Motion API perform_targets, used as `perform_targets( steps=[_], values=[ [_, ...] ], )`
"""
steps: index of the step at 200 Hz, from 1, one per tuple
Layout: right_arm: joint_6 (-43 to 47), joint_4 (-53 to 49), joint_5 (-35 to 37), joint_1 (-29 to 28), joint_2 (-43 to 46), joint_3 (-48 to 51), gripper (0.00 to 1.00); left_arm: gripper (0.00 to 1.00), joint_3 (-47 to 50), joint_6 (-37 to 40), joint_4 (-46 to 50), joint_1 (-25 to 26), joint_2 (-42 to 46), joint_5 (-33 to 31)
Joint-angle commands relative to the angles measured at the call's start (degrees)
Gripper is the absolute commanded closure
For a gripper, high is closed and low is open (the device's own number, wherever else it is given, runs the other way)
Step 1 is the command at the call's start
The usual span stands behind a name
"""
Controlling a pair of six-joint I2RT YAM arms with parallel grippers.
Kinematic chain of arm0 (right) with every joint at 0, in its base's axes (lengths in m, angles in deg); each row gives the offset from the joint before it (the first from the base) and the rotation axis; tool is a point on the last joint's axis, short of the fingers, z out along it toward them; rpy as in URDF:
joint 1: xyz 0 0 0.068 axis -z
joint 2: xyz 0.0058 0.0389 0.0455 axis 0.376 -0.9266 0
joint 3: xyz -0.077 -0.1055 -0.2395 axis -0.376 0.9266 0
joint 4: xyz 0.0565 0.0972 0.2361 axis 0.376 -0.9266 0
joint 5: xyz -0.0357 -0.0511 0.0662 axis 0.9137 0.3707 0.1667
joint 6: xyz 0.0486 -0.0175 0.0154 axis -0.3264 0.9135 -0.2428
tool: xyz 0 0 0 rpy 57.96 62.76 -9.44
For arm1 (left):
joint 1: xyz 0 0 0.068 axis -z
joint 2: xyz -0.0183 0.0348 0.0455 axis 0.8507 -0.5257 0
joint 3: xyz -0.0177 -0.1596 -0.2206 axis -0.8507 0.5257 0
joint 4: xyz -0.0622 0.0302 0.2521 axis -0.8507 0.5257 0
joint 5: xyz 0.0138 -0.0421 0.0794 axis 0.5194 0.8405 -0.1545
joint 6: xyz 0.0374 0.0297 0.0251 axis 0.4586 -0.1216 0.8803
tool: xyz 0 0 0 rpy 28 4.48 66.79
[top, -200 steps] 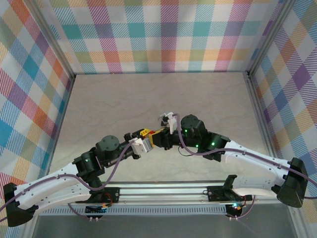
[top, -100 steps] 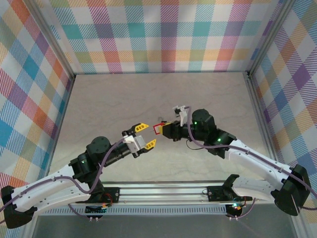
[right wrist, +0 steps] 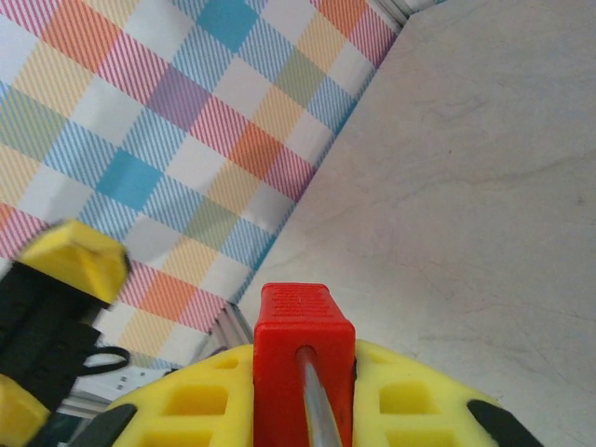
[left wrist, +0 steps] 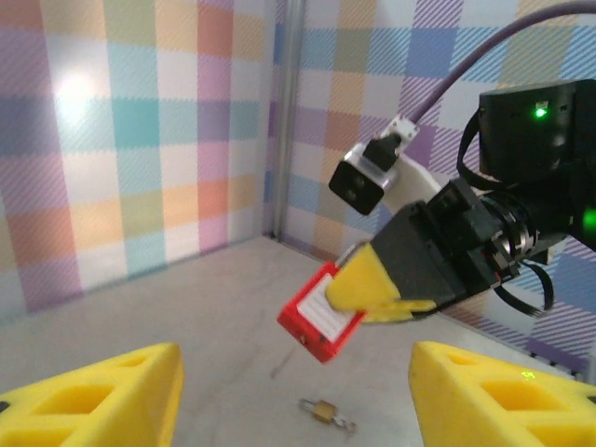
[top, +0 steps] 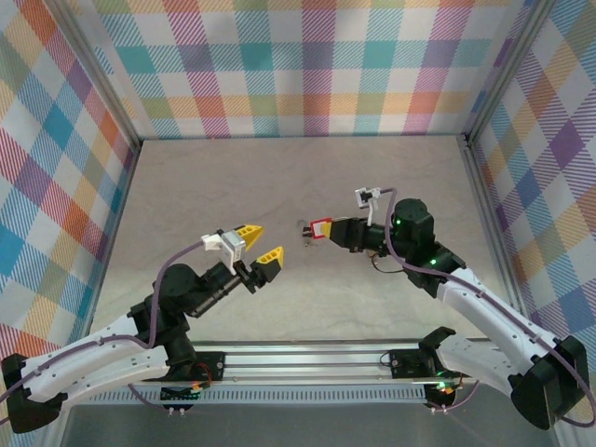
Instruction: Lock with the key
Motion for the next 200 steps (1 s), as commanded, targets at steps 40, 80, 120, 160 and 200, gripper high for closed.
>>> perform_targets(
  steps=[40,80,120,160,200],
  values=[
    [-7.3,9.2,-12.5,4.2,-1.8,0.3,1.00,0.28,2.3,-11.2,-5.2,0.0,-3.6,9.9],
    [-6.9,8.6,-18.7,5.8,-2.7,-1.1,1.00,0.22,3.8,-16.9,-10.6,-3.7,-4.8,13.2],
    [-6.2,5.9,-24.7,9.6,-3.8,-2.2,1.00,0.19,-0.1,-37.5,-15.5,-18.5,-14.7,35.4],
    [-7.6,10.3,-26.4,10.7,-3.8,-1.1,1.00,0.19,0.4,-54.3,-34.6,-24.3,-25.8,45.1],
    [-10.0,12.3,-28.0,12.5,-7.2,-1.2,1.00,0.20,-0.1,-67.0,-56.8,-25.0,-37.7,50.0]
  ],
)
